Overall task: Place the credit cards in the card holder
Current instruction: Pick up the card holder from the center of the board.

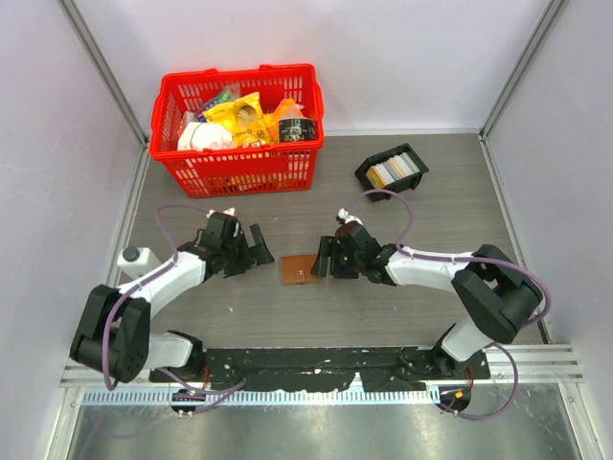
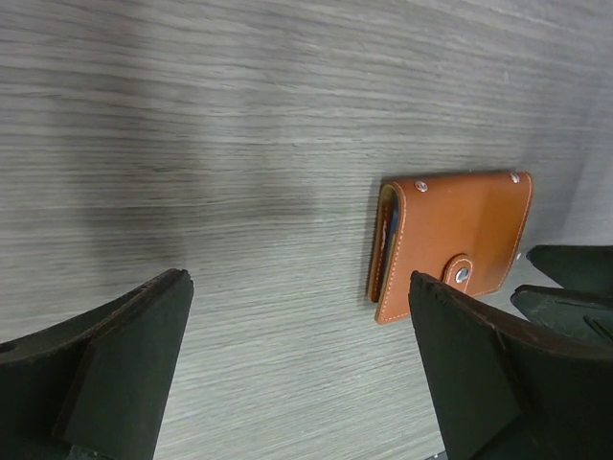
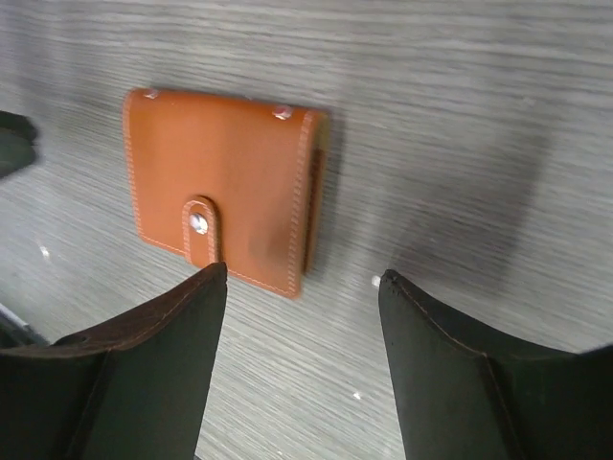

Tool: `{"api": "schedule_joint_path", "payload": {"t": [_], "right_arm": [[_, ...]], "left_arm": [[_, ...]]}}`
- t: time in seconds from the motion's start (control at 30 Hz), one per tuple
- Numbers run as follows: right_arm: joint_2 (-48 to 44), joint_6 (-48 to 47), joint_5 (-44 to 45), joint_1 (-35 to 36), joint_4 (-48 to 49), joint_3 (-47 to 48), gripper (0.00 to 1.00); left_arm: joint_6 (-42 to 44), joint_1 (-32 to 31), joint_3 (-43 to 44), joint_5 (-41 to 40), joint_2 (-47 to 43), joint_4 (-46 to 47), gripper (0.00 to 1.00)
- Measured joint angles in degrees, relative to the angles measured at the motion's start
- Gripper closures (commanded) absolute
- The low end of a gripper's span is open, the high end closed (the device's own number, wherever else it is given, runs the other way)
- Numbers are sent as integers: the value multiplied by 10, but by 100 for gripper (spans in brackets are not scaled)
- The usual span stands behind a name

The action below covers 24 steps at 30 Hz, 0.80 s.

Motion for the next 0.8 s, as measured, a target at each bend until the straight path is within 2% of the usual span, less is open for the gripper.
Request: {"api": "schedule_joint_path", "payload": {"t": [0.1, 0.2, 0.4, 0.47, 0.6, 0.63, 0.73, 0.8], "right_arm": [[21, 10, -27, 0, 39, 7, 33], [40, 21, -50, 0, 69, 8, 36], [81, 50, -86, 0, 138, 14, 47], [87, 58, -93, 0, 153, 12, 55], [90, 70, -103, -5, 174, -3, 62], [90, 70, -105, -6, 178, -6, 68], [90, 70, -111, -6, 183, -14, 78], [90, 70, -117, -5, 183, -17, 86]], "left_arm": [[-2, -26, 1, 1, 33, 25, 2], [-8, -43, 8, 4, 56, 57, 12], [-33, -66, 10, 17, 102, 139, 40], [-39, -77, 9, 21, 115, 157, 51], [-46, -89, 8, 3, 125, 172, 53], [-48, -90, 7, 0, 125, 175, 53], [-52, -92, 1, -8, 121, 182, 53], [-55, -94, -3, -14, 115, 181, 46]]}}
